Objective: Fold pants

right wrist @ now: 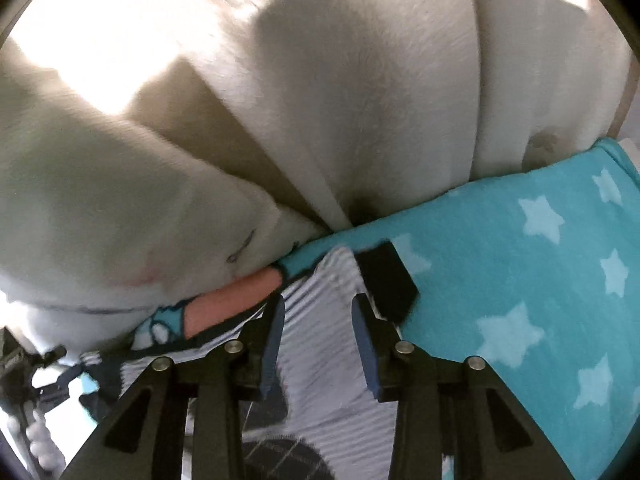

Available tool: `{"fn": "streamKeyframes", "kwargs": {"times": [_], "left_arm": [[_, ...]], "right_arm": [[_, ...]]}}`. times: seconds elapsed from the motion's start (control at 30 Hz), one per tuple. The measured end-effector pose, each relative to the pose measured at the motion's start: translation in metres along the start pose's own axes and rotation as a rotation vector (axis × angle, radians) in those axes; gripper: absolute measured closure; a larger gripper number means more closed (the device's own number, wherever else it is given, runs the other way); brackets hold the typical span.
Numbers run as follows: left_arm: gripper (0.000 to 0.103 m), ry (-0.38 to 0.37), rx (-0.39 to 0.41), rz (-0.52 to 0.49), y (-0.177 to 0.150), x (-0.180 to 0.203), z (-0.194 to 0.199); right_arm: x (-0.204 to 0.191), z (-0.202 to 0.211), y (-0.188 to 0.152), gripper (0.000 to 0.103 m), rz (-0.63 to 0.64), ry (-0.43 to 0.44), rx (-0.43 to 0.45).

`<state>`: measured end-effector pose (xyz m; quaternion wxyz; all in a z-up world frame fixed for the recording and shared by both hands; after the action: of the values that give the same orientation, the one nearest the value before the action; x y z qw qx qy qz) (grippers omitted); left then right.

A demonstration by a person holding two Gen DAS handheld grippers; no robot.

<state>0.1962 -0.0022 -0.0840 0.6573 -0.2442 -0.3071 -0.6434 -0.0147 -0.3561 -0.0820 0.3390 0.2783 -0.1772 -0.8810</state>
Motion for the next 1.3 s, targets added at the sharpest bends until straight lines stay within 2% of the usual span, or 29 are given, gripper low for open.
{"fn": "streamKeyframes", "kwargs": {"times": [0.1, 0.23, 0.4, 0.5, 0.57, 0.67, 0.73, 0.8, 0.9, 1.0, 1.07, 1.13, 1.2, 1.3], "left_arm": [[0.052, -0.027, 0.022, -0.009, -0.003, 0.003, 0.016], [0.049, -0.003, 0.058, -0.025, -0.02, -0.001, 0.031], [0.049, 0.061, 0.073, -0.028, -0.051, -0.019, 0.034], [0.049, 0.068, 0.078, -0.015, -0.067, -0.026, 0.038], [0.049, 0.062, 0.089, -0.002, -0.077, -0.029, 0.035], [0.049, 0.061, 0.115, 0.007, -0.085, -0.039, 0.049], [0.049, 0.075, 0.132, 0.007, -0.088, -0.048, 0.06], [0.049, 0.094, 0.143, 0.015, -0.087, -0.06, 0.069], [0.049, 0.153, 0.144, 0.024, -0.092, -0.076, 0.065], [0.049, 0.199, 0.117, 0.014, -0.105, -0.088, 0.051], [0.049, 0.215, 0.095, 0.007, -0.111, -0.093, 0.042], [0.049, 0.217, 0.066, 0.001, -0.116, -0.093, 0.028], [0.049, 0.207, 0.051, -0.009, -0.119, -0.09, 0.018], [0.044, 0.181, 0.028, -0.016, -0.123, -0.083, 0.003]], "right_arm": [[-0.014, 0.018, -0.021, 0.065, 0.014, 0.047, 0.005], [-0.052, 0.025, -0.059, 0.065, 0.073, 0.123, -0.037], [-0.129, -0.006, -0.098, 0.065, 0.266, 0.182, -0.145], [-0.163, -0.036, -0.111, 0.065, 0.292, 0.228, -0.225], [-0.183, -0.049, -0.131, 0.065, 0.3, 0.279, -0.304], [-0.214, -0.038, -0.182, 0.065, 0.409, 0.384, -0.401], [-0.23, -0.025, -0.228, 0.065, 0.505, 0.457, -0.491], [-0.235, -0.016, -0.267, 0.065, 0.58, 0.494, -0.573], [-0.223, -0.004, -0.292, 0.065, 0.704, 0.452, -0.558], [-0.195, 0.013, -0.269, 0.065, 0.653, 0.437, -0.496], [-0.163, 0.025, -0.233, 0.058, 0.538, 0.417, -0.423], [-0.114, 0.036, -0.188, 0.051, 0.381, 0.368, -0.319], [-0.047, 0.049, -0.141, 0.043, 0.206, 0.267, -0.183], [0.037, 0.063, -0.105, 0.038, 0.019, 0.132, -0.073]]}}
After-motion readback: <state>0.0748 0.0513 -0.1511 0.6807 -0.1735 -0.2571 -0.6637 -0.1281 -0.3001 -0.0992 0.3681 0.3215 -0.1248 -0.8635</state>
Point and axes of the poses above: each gripper's, at about its wrist camera, not at the fingertips, and z roughly against the way its jaws point, x to its right, y to its top, the point moved 10 cm from there along -z, roughly the way its jaws point
